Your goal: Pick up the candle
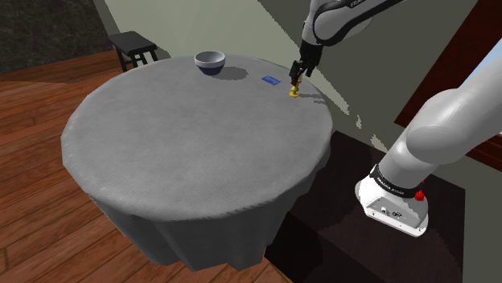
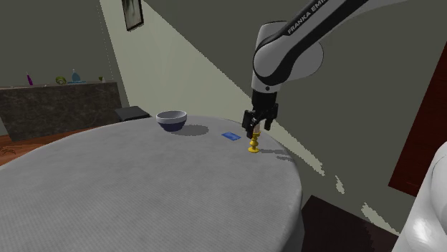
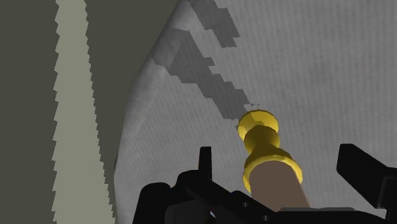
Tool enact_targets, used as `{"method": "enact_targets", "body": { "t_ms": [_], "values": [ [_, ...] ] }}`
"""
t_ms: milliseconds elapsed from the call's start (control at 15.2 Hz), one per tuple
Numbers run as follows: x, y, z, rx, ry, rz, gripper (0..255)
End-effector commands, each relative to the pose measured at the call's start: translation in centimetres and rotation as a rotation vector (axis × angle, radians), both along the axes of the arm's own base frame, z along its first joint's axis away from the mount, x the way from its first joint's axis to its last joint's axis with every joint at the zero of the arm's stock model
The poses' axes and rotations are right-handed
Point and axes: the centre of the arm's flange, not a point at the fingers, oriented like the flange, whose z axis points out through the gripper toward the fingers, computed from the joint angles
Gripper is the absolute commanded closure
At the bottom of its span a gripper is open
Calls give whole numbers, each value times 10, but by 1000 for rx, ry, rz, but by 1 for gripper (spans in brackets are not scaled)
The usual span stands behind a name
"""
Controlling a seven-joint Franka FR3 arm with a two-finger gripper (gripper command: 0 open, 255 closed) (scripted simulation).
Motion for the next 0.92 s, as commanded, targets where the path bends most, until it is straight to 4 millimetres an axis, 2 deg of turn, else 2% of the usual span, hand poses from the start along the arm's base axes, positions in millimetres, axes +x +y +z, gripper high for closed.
{"method": "enact_targets", "body": {
  "t_ms": [0, 66, 660, 858],
  "values": [
    [-1, 0, -4, 0, -1, 0, 0],
    [0, -1, -4, 0, -1, 0, 255],
    [-1, 0, -4, 0, -1, 0, 255],
    [-1, 0, 12, 0, -1, 0, 255]
  ]
}}
